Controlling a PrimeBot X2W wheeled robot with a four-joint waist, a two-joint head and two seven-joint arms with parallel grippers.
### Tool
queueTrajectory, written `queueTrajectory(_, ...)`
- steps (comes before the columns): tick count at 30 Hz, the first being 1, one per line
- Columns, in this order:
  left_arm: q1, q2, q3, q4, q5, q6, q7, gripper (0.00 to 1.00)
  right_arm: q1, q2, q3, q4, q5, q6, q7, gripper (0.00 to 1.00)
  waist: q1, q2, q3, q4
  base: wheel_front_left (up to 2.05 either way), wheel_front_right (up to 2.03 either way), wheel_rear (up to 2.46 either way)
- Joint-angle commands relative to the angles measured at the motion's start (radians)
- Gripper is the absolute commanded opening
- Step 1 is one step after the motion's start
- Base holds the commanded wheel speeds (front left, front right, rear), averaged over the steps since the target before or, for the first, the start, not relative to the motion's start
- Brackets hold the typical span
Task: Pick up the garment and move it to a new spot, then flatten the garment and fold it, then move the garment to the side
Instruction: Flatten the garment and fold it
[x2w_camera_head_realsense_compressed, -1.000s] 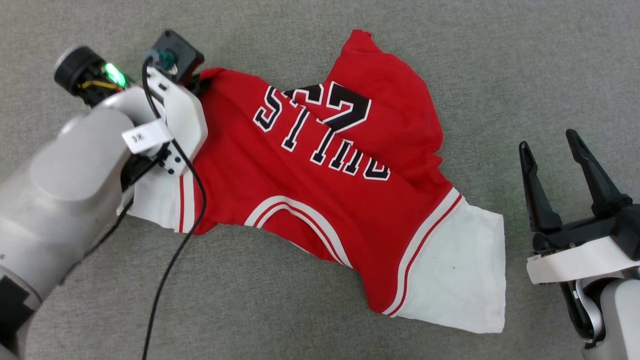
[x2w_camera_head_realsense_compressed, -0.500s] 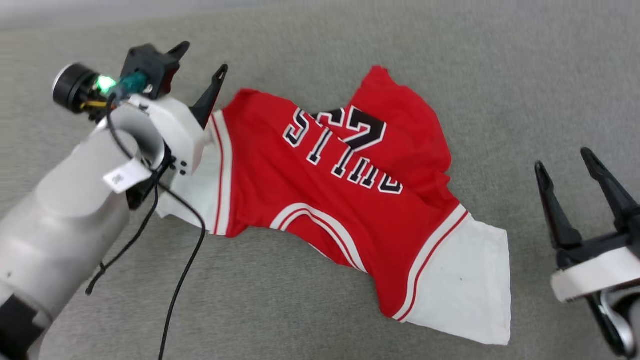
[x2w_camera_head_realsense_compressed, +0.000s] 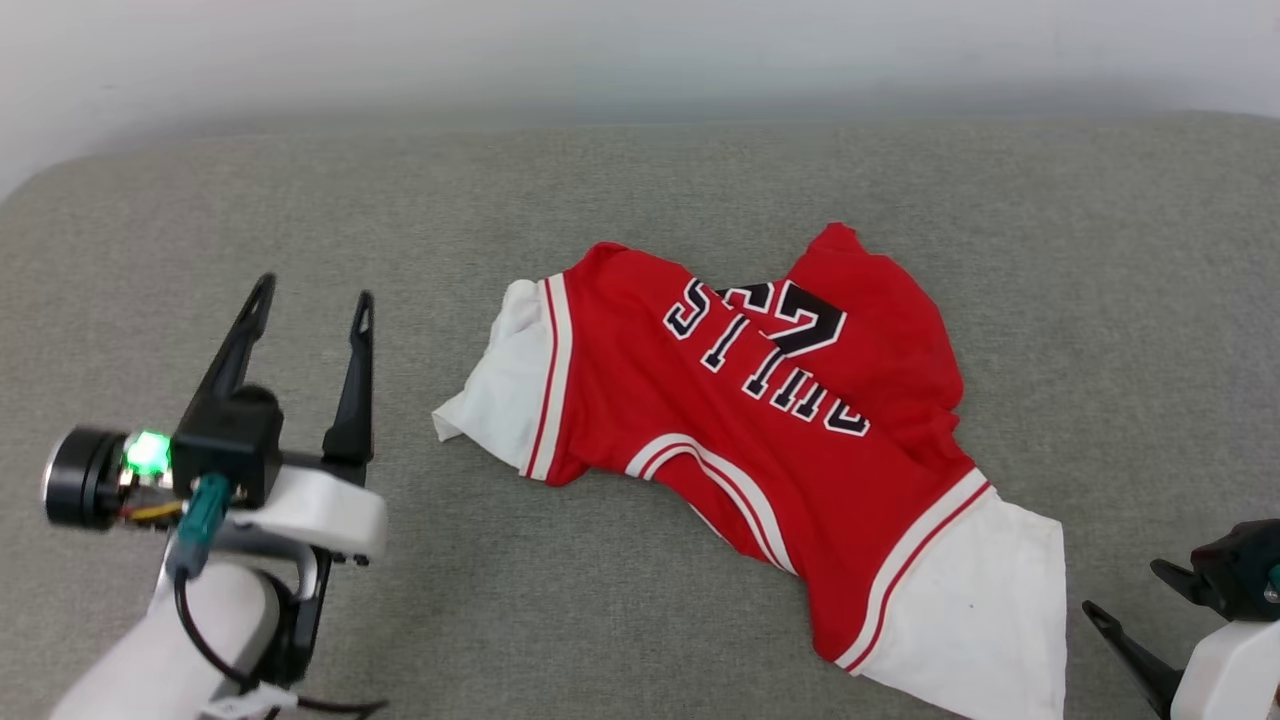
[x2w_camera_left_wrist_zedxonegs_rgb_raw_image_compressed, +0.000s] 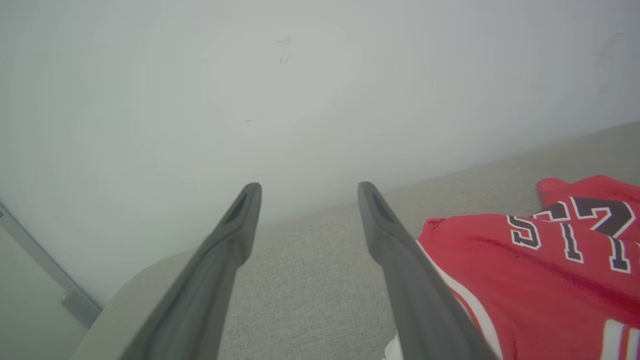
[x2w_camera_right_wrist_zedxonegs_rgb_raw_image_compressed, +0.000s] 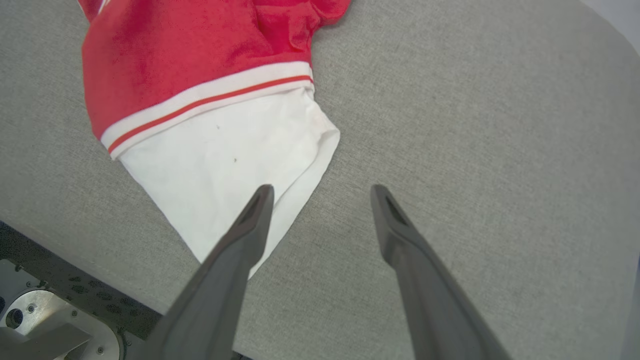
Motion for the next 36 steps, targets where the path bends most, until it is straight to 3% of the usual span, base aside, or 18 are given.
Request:
queueTrajectory(1, 0.076, -0.02, 0.049, -0.036, 0.041, 0.029, -0.002, 1.0, 0.017, 0.011, -0.013, -0.004, -0.005, -0.002, 0.025, 1.0, 0.0002, -0.0001, -0.006, 0.018, 0.0, 0.0, 0.0)
queueTrajectory(5, 0.204, -0.07, 0.13, -0.089, 0.105, 0.055, -0.002, 1.0, 0.013, 0.025, -0.021, 0.038, -0.014, -0.002, 0.037, 1.0, 0.0002, -0.0001, -0.004, 0.041, 0.0, 0.0, 0.0)
queueTrajectory(9, 0.279, -0.12, 0.178, -0.11, 0.151, 0.048, -0.002, 1.0, -0.001, 0.038, -0.013, 0.088, -0.01, -0.002, 0.03, 1.0, 0.0002, -0.0001, 0.005, 0.063, 0.0, 0.0, 0.0)
queueTrajectory(22, 0.396, -0.314, 0.314, -0.08, 0.295, -0.09, -0.002, 1.0, -0.03, 0.097, 0.14, 0.413, 0.037, -0.001, -0.046, 1.0, 0.0002, -0.0001, 0.029, 0.121, 0.0, 0.0, 0.0)
queueTrajectory(23, 0.399, -0.324, 0.326, -0.077, 0.302, -0.101, -0.002, 1.0, -0.039, 0.106, 0.147, 0.425, 0.05, -0.001, -0.068, 0.39, 0.0002, -0.0001, 0.028, 0.121, 0.0, 0.0, 0.0)
queueTrajectory(24, 0.403, -0.333, 0.336, -0.074, 0.31, -0.111, -0.002, 1.0, -0.052, 0.113, 0.144, 0.434, 0.063, -0.001, -0.091, 0.03, 0.0002, -0.0001, 0.027, 0.12, 0.0, 0.0, 0.0)
queueTrajectory(30, 0.412, -0.37, 0.394, -0.058, 0.359, -0.169, -0.002, 1.0, -0.128, 0.028, 0.057, 0.462, 0.071, -0.002, -0.183, 0.0, 0.0002, -0.0001, 0.01, 0.114, 0.0, 0.0, 0.0)
queueTrajectory(36, 0.413, -0.402, 0.427, -0.043, 0.394, -0.22, -0.002, 1.0, -0.164, -0.037, -0.057, 0.534, 0.126, -0.002, -0.161, 0.0, 0.0002, -0.0001, -0.007, 0.127, 0.0, 0.0, 0.0)
